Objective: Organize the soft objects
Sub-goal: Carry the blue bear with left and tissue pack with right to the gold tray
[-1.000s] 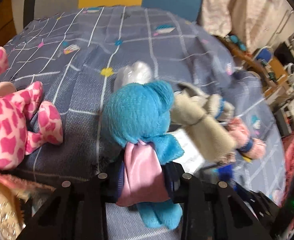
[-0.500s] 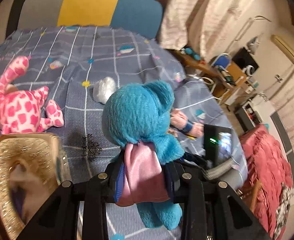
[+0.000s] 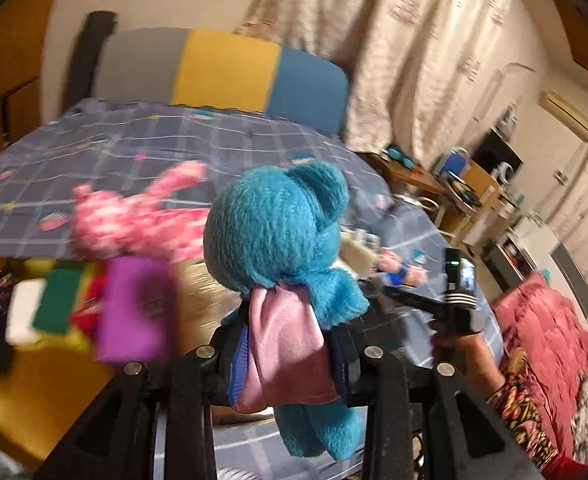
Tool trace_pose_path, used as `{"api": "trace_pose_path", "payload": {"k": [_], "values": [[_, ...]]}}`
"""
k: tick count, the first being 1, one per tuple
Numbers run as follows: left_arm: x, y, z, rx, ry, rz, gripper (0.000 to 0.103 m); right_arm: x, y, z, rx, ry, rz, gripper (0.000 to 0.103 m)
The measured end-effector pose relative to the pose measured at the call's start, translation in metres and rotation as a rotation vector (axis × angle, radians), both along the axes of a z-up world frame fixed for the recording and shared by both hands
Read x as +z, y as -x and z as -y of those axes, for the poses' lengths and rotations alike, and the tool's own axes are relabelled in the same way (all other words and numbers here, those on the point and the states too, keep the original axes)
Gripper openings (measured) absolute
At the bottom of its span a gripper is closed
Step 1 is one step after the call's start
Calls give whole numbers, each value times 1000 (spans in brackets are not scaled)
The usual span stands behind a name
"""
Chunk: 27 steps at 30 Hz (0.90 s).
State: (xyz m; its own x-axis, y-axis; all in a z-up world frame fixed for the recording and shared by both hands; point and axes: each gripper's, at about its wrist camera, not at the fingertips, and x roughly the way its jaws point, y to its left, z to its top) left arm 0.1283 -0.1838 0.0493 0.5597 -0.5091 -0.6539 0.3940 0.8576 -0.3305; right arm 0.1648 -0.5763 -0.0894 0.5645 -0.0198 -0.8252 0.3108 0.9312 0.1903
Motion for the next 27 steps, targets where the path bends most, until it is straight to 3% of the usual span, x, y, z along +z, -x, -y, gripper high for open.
{"api": "trace_pose_path", "payload": {"k": [7,14,22,27], "values": [[-28,10,-104,193,-15,-67,34,3,5,4,-43,-9,37,52],[-79,9,-199,398,-49,-209,34,19,19,5,-105,23,91,52],[-121,-9,-259,518,-43,-291,34,42,51,-23,-108,51,140,53],[-142,-20,-282,540,-102,-339,34,75,75,-61,-56,58,213,52]]}}
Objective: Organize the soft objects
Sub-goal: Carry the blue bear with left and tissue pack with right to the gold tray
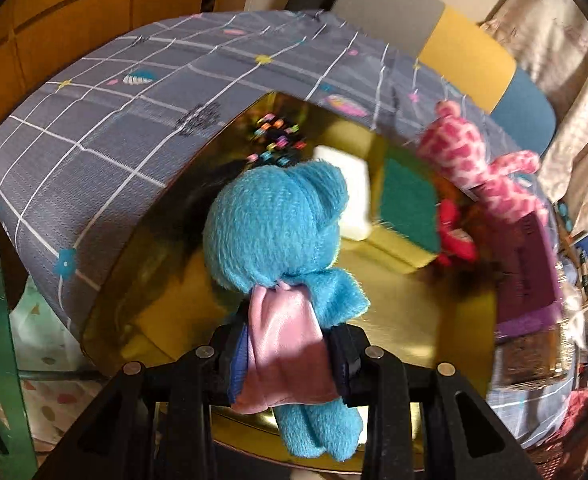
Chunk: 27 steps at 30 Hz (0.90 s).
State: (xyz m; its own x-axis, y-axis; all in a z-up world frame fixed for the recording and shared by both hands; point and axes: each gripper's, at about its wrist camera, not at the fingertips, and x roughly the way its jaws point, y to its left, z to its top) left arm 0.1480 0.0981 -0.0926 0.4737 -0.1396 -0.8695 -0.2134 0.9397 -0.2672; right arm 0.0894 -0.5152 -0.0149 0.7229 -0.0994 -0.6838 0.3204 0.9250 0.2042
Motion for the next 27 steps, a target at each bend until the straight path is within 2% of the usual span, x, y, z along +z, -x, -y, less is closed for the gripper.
{"api": "trace_pose_path", "payload": {"k": [4,8,11,15,20,27], "values": [[-12,-8,-13,-15,-34,-19,35,27,13,-34,58,0,60,52],[-19,-15,-18,-36,-88,-27,41,54,22,-76,138,0,124,53],[-22,-16,-23,-42,-125,-37,46,67,25,-105,201,-23,152,53],[-14,-6,-26,-51,-128,-14,51,75,24,-147,293,-42,162,53],[2,6,-34,-34,-91,31,55,76,18,-200,406,-87,155,53],[19,32,-60,50,47,125,55,65,7,-293,605,-130,107,53]]}}
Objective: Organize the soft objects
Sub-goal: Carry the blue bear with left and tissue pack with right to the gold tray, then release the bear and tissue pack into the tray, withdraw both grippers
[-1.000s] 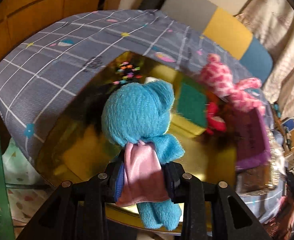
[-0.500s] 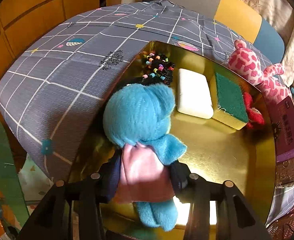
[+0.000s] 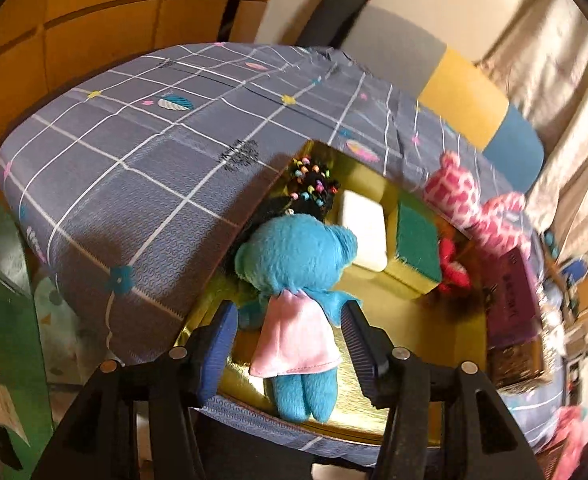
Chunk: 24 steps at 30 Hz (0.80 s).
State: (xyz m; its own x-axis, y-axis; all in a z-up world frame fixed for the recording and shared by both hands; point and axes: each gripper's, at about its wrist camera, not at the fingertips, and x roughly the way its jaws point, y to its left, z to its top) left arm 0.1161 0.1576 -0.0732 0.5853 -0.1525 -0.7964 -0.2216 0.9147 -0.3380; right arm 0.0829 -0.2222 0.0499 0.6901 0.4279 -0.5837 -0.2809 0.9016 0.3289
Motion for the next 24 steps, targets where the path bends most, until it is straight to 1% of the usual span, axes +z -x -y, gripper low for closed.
{"api": "trace_pose_path", "payload": {"k": [3,5,8,11,13,17,20,24], "values": [[4,9,-6,28,27,24,55,-13,-8,-39,69,16,-37,53],[4,12,-6,29,28,37,55,-26,-17,-65,109,20,-75,53],[6,20,-5,23,24,60,55,-46,-27,-95,144,34,-122,53],[6,27,-6,16,28,69,55,-72,-39,-127,166,64,-163,53],[5,30,-7,14,35,69,55,-92,-48,-147,162,91,-199,53],[2,35,-11,15,54,67,55,-123,-66,-171,140,99,-273,53],[2,39,-14,19,62,69,55,-137,-75,-187,132,104,-306,53],[1,43,-19,28,78,68,54,-150,-85,-202,114,121,-318,53]]}}
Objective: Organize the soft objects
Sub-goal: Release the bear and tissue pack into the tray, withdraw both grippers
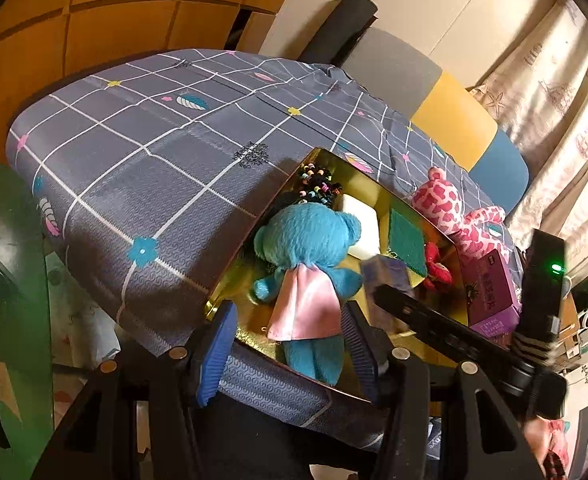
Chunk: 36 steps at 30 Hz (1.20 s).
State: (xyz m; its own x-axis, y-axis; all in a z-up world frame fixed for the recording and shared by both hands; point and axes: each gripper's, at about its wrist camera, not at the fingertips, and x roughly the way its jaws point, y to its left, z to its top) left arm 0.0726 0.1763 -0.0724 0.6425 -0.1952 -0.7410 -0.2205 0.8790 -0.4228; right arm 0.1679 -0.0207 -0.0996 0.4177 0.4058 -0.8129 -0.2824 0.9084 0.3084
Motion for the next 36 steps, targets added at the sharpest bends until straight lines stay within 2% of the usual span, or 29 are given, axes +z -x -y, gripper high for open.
{"api": "trace_pose_path", "payload": {"k": [4,8,16,22,29,36], "values": [[0,3,-5,11,15,4,54,-9,-8,-7,-13,-9,-21,55],[0,5,-8,19,30,6,54,-5,-6,-2,-26,-53,-26,55],[0,3,-2,6,41,4,54,36,24,16,14,-33,111,55],[4,-1,19,-49,30,1,54,65,46,35,20,-3,203,57],[10,-9,51,-135,20,14,55,97,61,80,-47,-27,274,57],[20,-15,90,-241,9,34,55,119,72,145,-178,-14,328,57]]}}
